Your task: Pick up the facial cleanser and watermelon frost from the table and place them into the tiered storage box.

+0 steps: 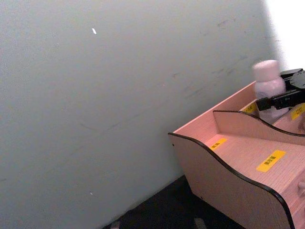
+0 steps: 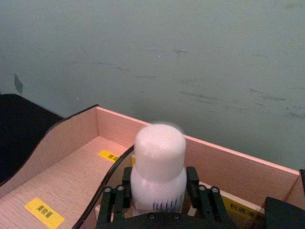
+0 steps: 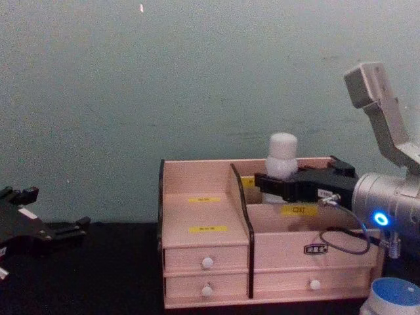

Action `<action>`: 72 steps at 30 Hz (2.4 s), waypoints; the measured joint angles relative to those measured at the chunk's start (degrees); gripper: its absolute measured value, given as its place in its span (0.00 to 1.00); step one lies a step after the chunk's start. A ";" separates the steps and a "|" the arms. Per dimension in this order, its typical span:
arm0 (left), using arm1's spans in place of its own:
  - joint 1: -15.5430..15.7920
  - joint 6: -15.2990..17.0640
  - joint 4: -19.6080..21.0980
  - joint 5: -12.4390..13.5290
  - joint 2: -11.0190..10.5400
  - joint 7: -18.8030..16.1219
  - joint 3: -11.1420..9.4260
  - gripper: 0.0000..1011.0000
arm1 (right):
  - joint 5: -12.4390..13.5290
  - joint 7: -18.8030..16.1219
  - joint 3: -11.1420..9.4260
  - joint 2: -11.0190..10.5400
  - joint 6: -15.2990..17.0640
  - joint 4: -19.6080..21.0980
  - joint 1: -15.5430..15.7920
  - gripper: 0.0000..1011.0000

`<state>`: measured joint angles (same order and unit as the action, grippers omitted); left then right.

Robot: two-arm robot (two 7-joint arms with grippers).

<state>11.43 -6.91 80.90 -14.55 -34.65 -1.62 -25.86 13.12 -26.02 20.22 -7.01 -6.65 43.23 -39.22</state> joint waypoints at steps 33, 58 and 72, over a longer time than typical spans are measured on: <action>0.00 0.00 0.00 0.00 0.00 0.00 0.00 0.99 | 0.96 0.95 -1.64 -1.88 0.37 8.95 3.90 0.99; 0.00 0.00 0.00 0.00 0.00 0.00 0.00 0.99 | 5.08 -0.20 -4.46 -15.20 7.72 35.05 18.65 0.99; 0.00 0.00 0.00 0.00 0.00 0.00 0.00 0.99 | 8.38 0.66 -7.48 -23.54 13.24 45.42 30.15 0.99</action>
<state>11.43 -6.91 80.90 -14.54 -34.65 -1.62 -25.86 21.49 -25.36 12.74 -30.56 6.59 88.65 -9.06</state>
